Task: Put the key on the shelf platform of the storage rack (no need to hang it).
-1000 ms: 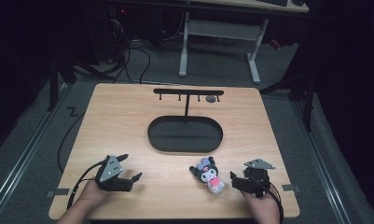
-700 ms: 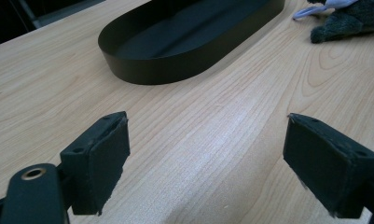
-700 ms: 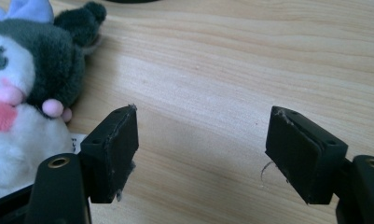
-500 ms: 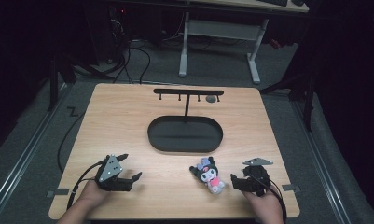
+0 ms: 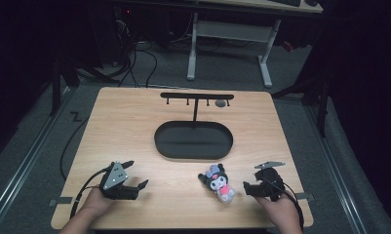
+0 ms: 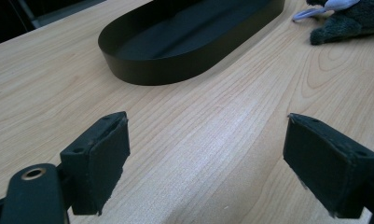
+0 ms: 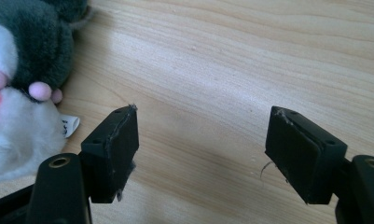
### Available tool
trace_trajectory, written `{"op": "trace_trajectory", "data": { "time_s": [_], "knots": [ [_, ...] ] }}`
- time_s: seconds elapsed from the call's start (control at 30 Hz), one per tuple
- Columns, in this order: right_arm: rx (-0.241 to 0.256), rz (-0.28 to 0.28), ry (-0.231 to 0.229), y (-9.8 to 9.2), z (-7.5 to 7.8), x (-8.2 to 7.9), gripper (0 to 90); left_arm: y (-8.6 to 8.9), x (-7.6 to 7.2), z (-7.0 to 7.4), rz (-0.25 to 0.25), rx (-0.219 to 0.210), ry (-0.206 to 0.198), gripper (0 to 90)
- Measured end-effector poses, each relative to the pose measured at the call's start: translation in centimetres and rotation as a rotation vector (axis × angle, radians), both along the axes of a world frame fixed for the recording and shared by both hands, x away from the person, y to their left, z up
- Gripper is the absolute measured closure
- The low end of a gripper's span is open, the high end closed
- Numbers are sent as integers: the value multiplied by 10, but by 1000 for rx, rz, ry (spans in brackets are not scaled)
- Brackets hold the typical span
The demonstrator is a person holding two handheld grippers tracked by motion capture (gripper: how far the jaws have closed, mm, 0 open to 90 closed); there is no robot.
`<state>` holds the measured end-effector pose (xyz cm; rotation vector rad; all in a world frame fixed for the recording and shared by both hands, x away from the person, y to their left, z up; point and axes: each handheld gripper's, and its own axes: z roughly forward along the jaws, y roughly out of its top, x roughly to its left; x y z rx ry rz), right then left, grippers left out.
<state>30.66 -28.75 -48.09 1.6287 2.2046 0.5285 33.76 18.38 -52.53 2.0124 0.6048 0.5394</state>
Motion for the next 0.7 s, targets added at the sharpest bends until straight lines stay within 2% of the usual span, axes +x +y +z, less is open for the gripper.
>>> {"op": "trace_trajectory", "data": {
  "time_s": [0.5,0.7],
  "knots": [
    [-29,35,126,3,11,7,258,0,0,0,0,3,0,154],
    [-53,61,208,7,14,9,248,-1,0,0,-2,8,-3,154]
  ]
}}
